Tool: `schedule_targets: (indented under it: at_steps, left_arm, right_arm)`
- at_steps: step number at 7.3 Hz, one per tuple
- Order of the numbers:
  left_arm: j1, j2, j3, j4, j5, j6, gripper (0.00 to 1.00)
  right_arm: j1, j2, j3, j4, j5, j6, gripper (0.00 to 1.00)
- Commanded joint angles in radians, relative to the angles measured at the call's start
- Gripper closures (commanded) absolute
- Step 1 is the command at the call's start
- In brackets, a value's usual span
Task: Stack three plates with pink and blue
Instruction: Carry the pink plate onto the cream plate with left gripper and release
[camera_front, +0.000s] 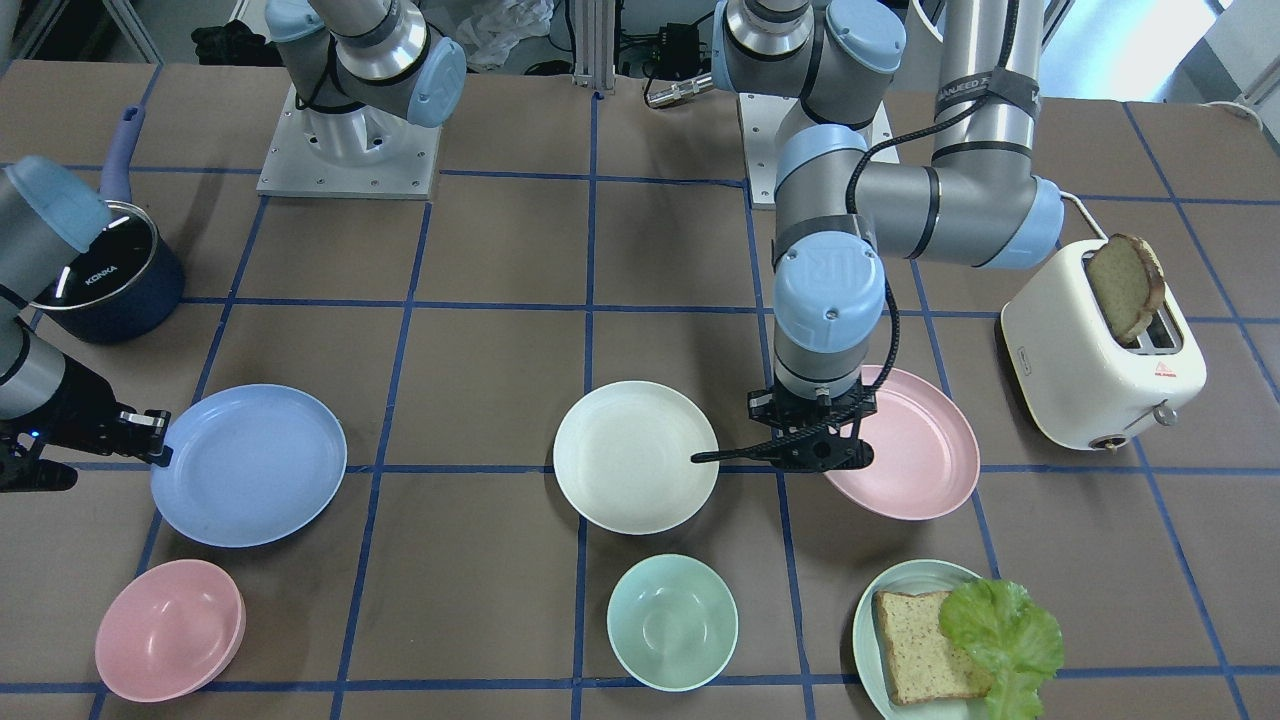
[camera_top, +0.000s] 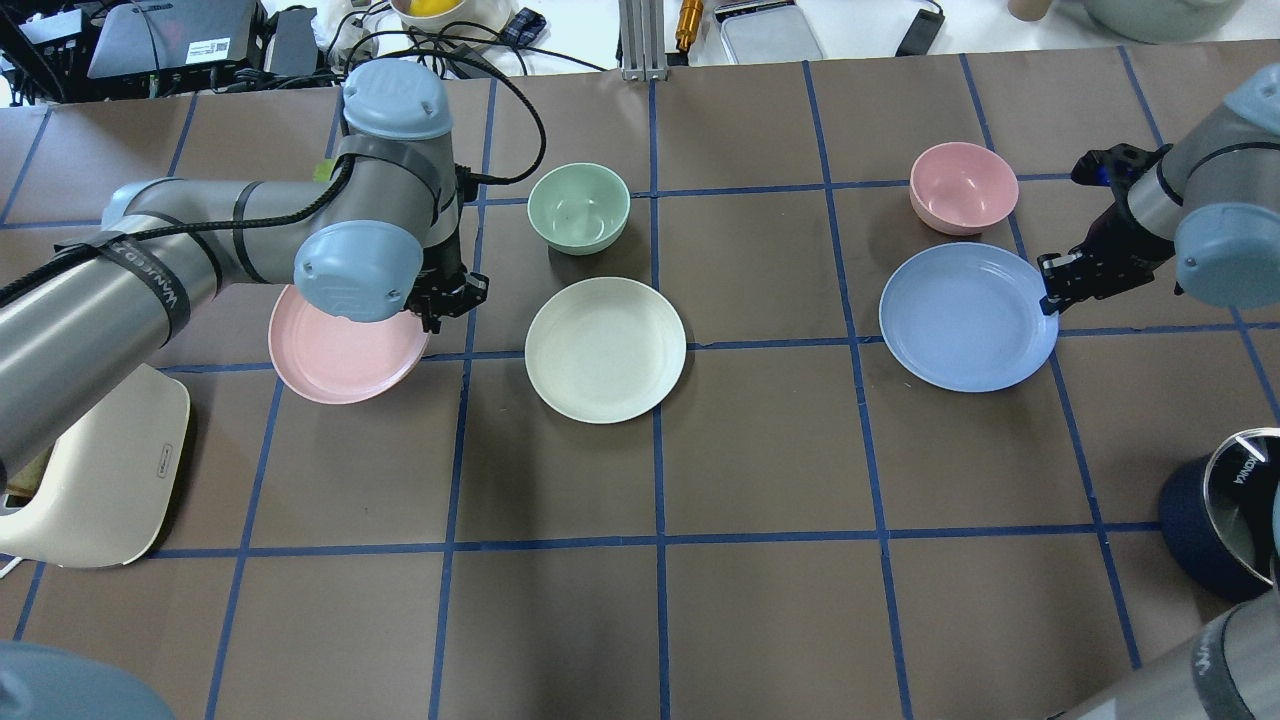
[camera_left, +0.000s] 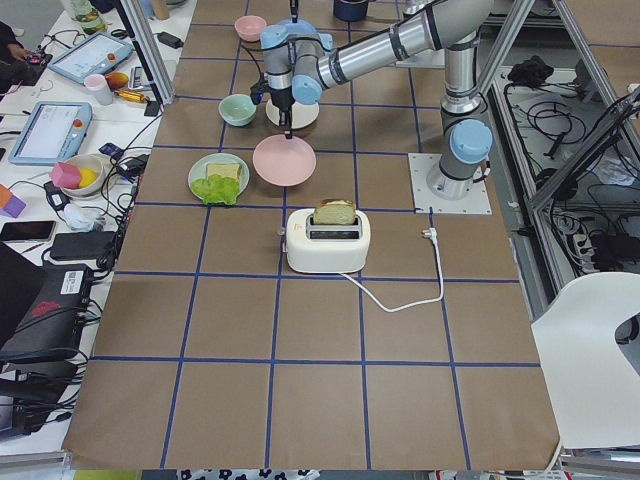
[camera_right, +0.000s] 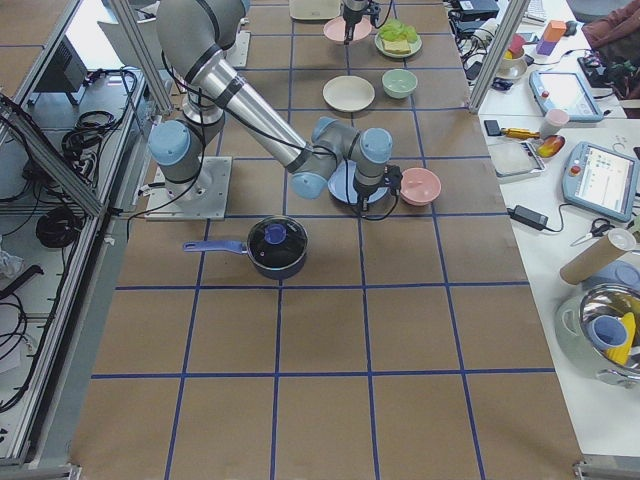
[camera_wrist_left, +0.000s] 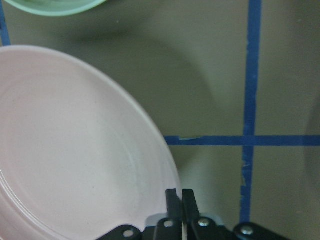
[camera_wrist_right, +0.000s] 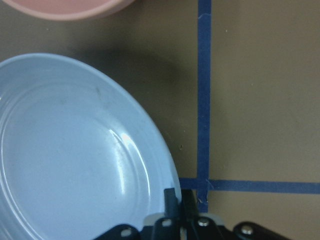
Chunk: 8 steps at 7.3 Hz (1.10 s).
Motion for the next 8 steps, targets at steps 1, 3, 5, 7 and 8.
schedule_targets:
  at_steps: [1, 3, 5, 7, 8]
  left_arm:
    - [-0.114, -0.039, 0.071, -0.011, -0.085, -0.051, 1.0]
    - [-0.246, -0.111, 0.174, -0.013, -0.113, -0.113, 1.0]
    - [-0.337, -0.159, 0.228, -0.055, -0.121, -0.203, 1.0]
    - [-0.346, -0.171, 0.224, -0.059, -0.133, -0.204, 1.0]
    - [-0.345, -0.189, 0.224, -0.054, -0.2, -0.206, 1.0]
  right_arm:
    - [0.003, -0.024, -0.095, 0.111, 0.003, 0.005, 1.0]
    - [0.009, -0.03, -0.144, 0.154, 0.003, 0.019, 1.0]
    - [0.011, -0.03, -0.177, 0.186, 0.003, 0.065, 1.0]
    - [0.011, -0.037, -0.178, 0.203, 0.005, 0.085, 1.0]
    - [0.012, -0.046, -0.186, 0.2, 0.005, 0.112, 1.0]
